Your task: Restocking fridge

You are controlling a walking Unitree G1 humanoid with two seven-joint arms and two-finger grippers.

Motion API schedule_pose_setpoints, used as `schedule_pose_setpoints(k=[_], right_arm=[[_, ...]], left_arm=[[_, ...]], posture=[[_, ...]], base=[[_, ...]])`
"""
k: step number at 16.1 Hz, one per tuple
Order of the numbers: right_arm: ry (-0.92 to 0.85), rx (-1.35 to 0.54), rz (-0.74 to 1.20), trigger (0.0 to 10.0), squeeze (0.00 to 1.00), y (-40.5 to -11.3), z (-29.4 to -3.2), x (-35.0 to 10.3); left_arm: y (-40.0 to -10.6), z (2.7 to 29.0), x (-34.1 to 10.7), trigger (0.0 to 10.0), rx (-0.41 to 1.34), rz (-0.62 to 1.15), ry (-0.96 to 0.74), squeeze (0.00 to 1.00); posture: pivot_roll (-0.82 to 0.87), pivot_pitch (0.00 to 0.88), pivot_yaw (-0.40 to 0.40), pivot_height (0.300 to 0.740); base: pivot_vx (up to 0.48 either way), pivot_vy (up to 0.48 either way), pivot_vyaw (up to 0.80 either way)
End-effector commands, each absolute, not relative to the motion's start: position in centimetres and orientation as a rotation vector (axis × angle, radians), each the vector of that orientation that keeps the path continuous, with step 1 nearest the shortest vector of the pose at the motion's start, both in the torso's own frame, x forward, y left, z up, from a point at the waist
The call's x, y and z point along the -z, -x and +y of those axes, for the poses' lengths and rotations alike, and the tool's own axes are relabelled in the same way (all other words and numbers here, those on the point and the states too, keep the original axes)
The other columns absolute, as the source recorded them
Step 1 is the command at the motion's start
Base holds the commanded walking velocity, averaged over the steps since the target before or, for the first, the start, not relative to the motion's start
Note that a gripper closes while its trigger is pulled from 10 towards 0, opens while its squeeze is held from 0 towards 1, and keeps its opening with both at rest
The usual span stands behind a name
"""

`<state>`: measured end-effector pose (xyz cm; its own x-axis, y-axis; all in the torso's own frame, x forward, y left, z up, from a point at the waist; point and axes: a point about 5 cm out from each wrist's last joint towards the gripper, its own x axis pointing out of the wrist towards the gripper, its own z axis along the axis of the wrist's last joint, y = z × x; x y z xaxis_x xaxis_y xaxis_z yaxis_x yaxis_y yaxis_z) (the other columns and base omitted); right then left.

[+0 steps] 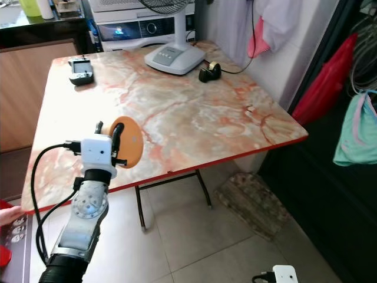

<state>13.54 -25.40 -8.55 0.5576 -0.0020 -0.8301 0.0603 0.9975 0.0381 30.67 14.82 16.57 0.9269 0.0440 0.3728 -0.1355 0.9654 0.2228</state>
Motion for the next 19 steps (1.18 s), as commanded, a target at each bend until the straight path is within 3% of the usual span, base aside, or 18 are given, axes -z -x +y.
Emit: schedule_pose_setpoints(k=[1, 13, 19], right_arm=[[-0.069, 0.043, 1.008, 10.0, 0.0, -12.92, -25.47, 8.79], [-0.067, 0.025, 1.044, 10.0, 0.0, -12.54, -25.34, 8.99], [-0.065, 0.021, 1.046, 10.0, 0.0, -12.55, -25.39, 8.97]], left_arm=[[-30.44, 14.85, -17.45, 10.0, -0.095, -0.406, -0.243, 0.0], [-30.33, 14.64, -17.7, 10.0, -0.07, -0.399, -0.239, 0.0], [-30.35, 14.49, -17.79, 10.0, -0.062, -0.404, -0.247, 0.0]], posture=[[0.05, 0.072, -0.054, 0.74], [0.03, 0.101, -0.037, 0.74], [0.04, 0.089, -0.037, 0.74]], base=[[0.0, 0.0, -0.77], [0.0, 0.0, -0.76], [0.0, 0.251, -0.76]])
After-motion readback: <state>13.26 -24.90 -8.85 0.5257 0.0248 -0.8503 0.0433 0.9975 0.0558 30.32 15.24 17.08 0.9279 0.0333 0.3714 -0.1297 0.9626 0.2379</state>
